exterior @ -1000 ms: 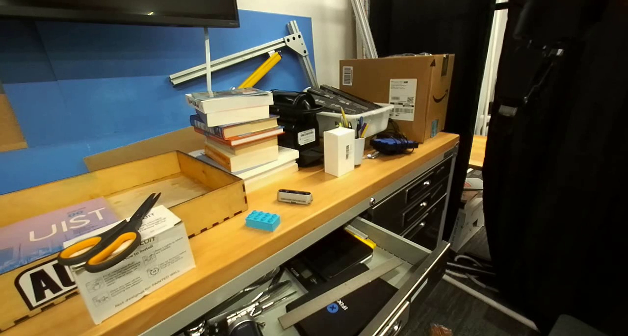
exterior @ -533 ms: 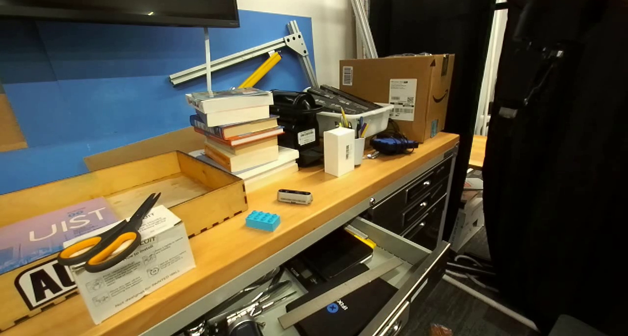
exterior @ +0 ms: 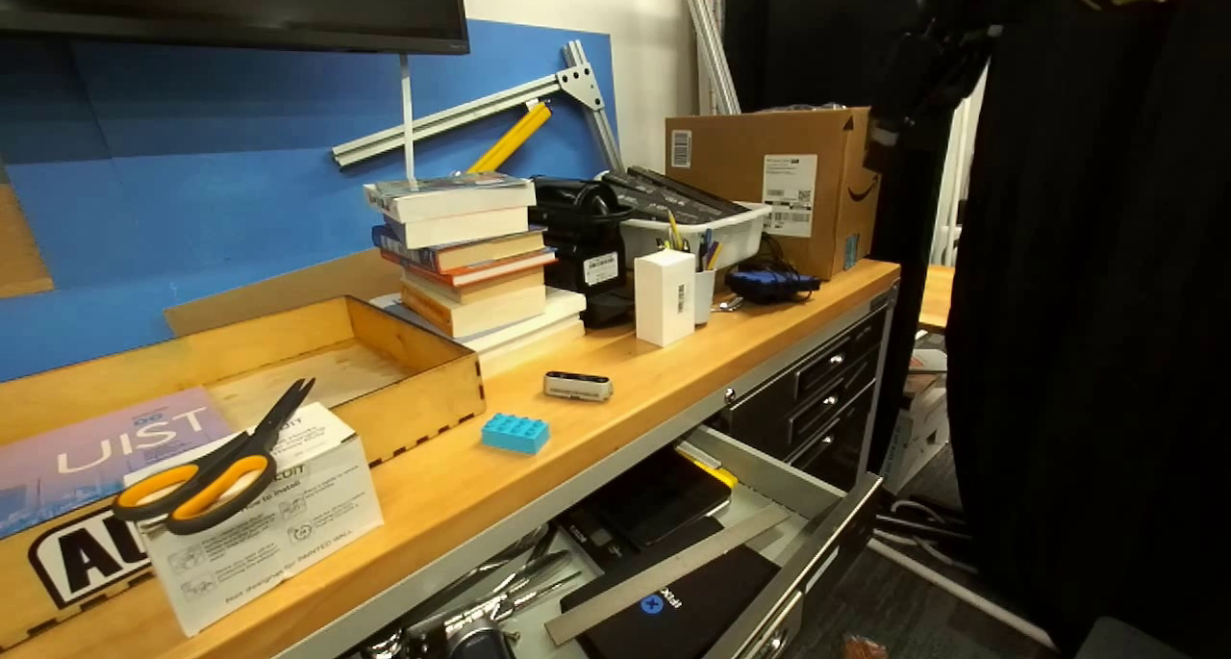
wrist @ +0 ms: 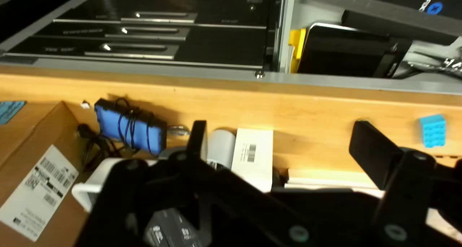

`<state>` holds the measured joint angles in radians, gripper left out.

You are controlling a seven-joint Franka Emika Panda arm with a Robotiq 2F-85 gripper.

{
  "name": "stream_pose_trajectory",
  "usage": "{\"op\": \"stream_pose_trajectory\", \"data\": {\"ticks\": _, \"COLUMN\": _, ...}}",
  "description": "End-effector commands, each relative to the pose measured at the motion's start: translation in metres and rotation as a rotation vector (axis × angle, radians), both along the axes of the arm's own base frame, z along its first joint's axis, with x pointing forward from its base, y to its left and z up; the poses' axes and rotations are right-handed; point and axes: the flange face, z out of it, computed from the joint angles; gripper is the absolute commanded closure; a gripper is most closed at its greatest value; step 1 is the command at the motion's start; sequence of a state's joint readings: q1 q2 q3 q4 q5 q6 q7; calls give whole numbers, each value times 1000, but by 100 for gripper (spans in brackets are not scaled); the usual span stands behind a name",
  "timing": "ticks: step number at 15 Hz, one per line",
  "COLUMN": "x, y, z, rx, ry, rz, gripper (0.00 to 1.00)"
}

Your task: Put the Lego in the open drawer and then close the drawer

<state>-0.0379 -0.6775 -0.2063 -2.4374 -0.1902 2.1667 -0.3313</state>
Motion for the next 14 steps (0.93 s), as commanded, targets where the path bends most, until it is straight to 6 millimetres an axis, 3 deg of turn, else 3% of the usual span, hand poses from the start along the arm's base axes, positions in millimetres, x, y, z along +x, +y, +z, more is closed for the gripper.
{"op": "stream_pose_trajectory", "data": {"ticks": 1, "x": 50, "y": 20, "z": 47, "rx": -19, "ry": -93, "rz": 73, "gripper": 0}}
{"op": "stream_pose_trajectory", "data": {"ticks": 6, "x": 68, "y": 93, "z": 103, "rx": -73, "ry": -177, "rz": 278, "gripper": 0}}
{"op": "stream_pose_trajectory", "data": {"ticks": 7, "x": 62, "y": 74, "z": 81, "rx": -59, "ry": -151, "rz": 202, "gripper": 0}}
{"op": "stream_pose_trajectory", "data": {"ticks": 9, "x": 63, "y": 84, "z": 83, "rx": -62, "ry": -151, "rz": 217, "gripper": 0}}
{"op": "stream_pose_trajectory", "data": {"ticks": 14, "x": 63, "y": 77, "z": 74, "rx": -77, "ry": -126, "rz": 205, "gripper": 0}}
